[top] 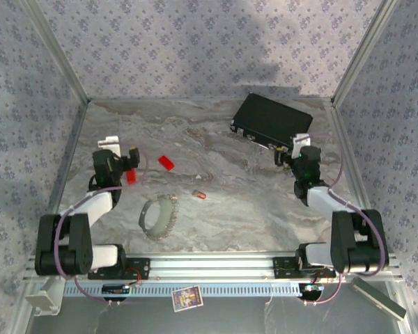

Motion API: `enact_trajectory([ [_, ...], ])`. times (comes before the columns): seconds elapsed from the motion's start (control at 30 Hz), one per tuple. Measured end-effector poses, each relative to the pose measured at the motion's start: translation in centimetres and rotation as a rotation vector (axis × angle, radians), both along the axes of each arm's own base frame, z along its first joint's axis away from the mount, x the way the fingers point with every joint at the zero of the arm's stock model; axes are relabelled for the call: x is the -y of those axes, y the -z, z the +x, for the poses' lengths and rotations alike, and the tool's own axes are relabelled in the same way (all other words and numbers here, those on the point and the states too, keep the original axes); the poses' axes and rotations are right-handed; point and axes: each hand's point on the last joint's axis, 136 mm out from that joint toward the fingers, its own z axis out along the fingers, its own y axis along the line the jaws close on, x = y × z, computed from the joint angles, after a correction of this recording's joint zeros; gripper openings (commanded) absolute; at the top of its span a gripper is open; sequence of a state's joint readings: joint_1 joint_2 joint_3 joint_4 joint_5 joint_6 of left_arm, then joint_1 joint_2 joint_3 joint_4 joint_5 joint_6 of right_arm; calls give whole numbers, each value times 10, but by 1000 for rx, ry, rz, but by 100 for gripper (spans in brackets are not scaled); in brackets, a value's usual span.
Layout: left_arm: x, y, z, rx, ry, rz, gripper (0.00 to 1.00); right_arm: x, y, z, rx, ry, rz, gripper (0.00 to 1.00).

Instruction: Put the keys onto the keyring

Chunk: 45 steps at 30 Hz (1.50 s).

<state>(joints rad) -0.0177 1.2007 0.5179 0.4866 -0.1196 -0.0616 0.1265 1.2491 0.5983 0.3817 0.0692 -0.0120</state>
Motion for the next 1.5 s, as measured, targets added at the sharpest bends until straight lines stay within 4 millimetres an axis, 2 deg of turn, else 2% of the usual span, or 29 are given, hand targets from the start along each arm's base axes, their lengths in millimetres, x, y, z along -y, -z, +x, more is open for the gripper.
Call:
enact_trajectory([
  [0.07, 8, -11, -2, 0, 15, -19, 100, -22, -15, -2, -11, -41, 29, 87],
  [0.17, 21, -11, -8, -49, 37, -57, 100, -56, -19, -10, -85, -105, 85, 85],
  [0.3, 38, 1, -22, -140, 66, -141, 100, -105, -4, -33, -227, -195, 144, 82],
  [0.4, 48, 16, -35, -222, 85, -195, 100, -150, 18, -57, -358, -288, 171, 79],
  [0.53, 48, 27, -54, -298, 59, -251, 100, -216, 49, -98, -510, -451, 135, 80],
  [0.63, 46, 21, -64, -298, 31, -300, 100, -263, 62, -130, -560, -592, 61, 80],
  [0.67, 45, 18, -68, -290, 22, -317, 100, -280, 65, -138, -569, -644, 32, 77],
  [0.77, 40, 11, -76, -261, -8, -347, 100, -326, 67, -150, -580, -763, -25, 72],
  [0.87, 30, 10, -87, -250, -59, -351, 100, -364, 69, -147, -582, -844, -50, 68],
  [1.03, 15, 0, -104, -200, -124, -361, 100, -402, 84, -136, -620, -912, -80, 61],
  [1.23, 10, -7, -113, -161, -143, -373, 100, -430, 104, -132, -678, -974, -76, 53],
  [1.37, 9, -4, -115, -174, -151, -380, 100, -444, 113, -131, -705, -1005, -63, 49],
  [1.5, 9, -2, -116, -179, -156, -384, 100, -450, 122, -130, -732, -1013, -63, 44],
])
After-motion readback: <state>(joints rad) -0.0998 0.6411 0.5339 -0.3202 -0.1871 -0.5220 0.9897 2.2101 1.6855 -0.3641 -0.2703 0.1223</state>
